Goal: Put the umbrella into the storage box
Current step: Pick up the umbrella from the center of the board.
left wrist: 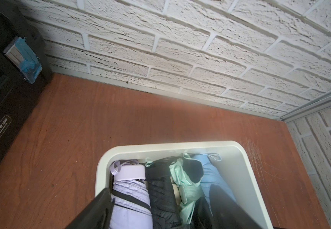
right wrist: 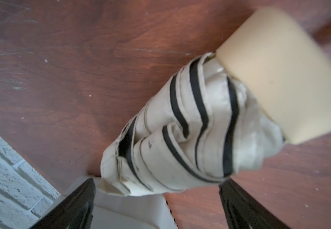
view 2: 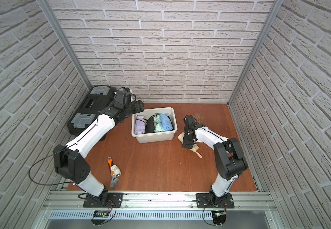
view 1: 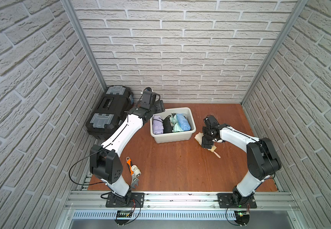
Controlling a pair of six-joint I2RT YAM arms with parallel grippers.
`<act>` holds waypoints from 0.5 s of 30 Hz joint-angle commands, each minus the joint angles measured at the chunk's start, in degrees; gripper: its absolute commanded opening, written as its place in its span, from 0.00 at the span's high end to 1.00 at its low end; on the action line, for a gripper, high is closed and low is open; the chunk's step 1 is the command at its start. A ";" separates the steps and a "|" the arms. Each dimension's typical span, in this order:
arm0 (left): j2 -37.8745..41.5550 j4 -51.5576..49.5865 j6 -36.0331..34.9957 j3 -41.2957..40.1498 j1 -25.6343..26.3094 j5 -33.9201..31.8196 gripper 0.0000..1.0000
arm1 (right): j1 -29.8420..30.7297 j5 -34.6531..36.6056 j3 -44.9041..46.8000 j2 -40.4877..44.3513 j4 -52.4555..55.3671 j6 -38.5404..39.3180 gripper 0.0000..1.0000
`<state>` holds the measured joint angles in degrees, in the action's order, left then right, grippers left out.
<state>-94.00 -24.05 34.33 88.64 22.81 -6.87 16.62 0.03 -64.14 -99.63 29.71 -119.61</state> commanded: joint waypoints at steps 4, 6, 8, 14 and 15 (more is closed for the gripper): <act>0.95 0.42 -0.84 1.18 -0.90 -0.73 0.19 | -0.29 1.67 -2.03 -2.39 0.99 -12.83 0.01; 0.92 0.28 -0.84 1.18 -0.97 -0.84 0.19 | -0.67 2.03 -2.58 -3.33 2.28 -12.62 0.01; 0.81 0.07 -0.92 1.34 -1.03 -0.77 0.19 | -1.30 1.58 -3.95 -4.42 5.14 -11.36 0.01; 0.13 -0.55 -0.84 1.80 -1.09 -0.84 0.20 | -2.73 0.22 -4.59 -5.54 12.00 -6.24 0.09; 0.04 -0.64 -0.71 1.80 -1.10 -0.86 0.20 | -2.80 0.63 -4.13 -5.18 12.55 -5.55 0.12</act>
<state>-94.00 -24.73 34.17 88.66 22.17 -7.20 14.44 0.10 -68.84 -105.12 36.23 -119.66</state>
